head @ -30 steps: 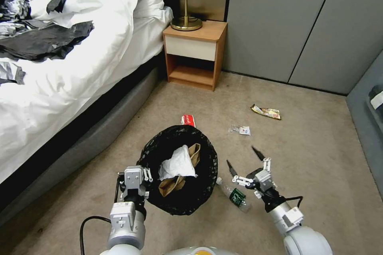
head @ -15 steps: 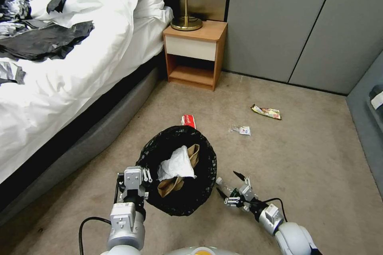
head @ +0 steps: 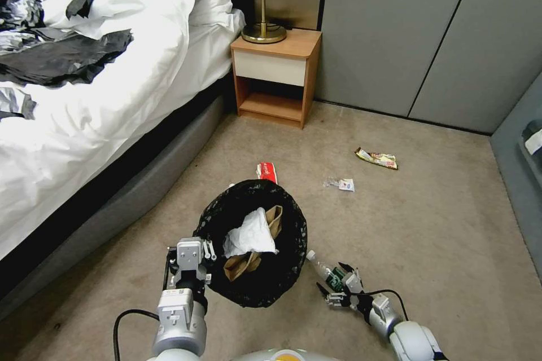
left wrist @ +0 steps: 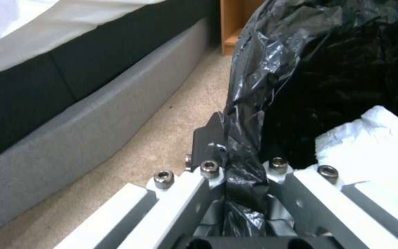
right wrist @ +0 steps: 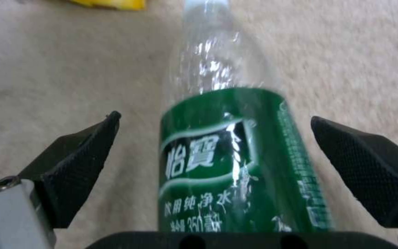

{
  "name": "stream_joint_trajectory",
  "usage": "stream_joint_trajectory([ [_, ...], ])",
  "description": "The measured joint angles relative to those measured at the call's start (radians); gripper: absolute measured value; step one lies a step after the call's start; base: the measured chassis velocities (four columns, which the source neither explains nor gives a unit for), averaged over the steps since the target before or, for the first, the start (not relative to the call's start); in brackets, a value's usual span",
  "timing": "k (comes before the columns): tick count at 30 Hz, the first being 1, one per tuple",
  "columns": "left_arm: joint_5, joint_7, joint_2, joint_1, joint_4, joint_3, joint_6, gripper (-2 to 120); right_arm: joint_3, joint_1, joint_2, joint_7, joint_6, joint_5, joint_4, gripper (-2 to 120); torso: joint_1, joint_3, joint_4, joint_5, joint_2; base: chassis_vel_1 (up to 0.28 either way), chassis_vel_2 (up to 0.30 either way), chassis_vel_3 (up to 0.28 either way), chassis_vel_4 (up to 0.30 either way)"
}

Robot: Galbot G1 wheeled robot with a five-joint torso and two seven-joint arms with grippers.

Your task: Pick up the trash bin, then pick up the garbage from the floor and place it into the trash bin.

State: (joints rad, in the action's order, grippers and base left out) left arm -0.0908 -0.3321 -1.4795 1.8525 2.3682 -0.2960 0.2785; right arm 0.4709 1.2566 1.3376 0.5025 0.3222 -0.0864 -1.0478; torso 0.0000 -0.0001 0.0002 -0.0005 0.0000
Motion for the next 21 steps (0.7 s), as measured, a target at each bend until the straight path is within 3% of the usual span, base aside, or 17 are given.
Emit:
stream_joint_trajectory([
  [6, -0.001, 0.0, 0.001, 0.005, 0.003, -0.002, -0.001, 1, 0.01, -0.019, 0.004, -0.006, 0.002, 0.004, 0.046, 99, 0.0, 0.0, 0.0003, 0.0, 0.0, 0.0, 0.0, 0.0, 0.0],
  [21, -0.009, 0.0, 0.0, 0.007, 0.009, 0.003, -0.004, 1, 0.009, 0.017, 0.004, -0.036, 0.002, 0.042, -0.009, 48, 0.0, 0.0, -0.0003, 0.0009, 0.0, 0.0, 0.0, 0.0, 0.0],
])
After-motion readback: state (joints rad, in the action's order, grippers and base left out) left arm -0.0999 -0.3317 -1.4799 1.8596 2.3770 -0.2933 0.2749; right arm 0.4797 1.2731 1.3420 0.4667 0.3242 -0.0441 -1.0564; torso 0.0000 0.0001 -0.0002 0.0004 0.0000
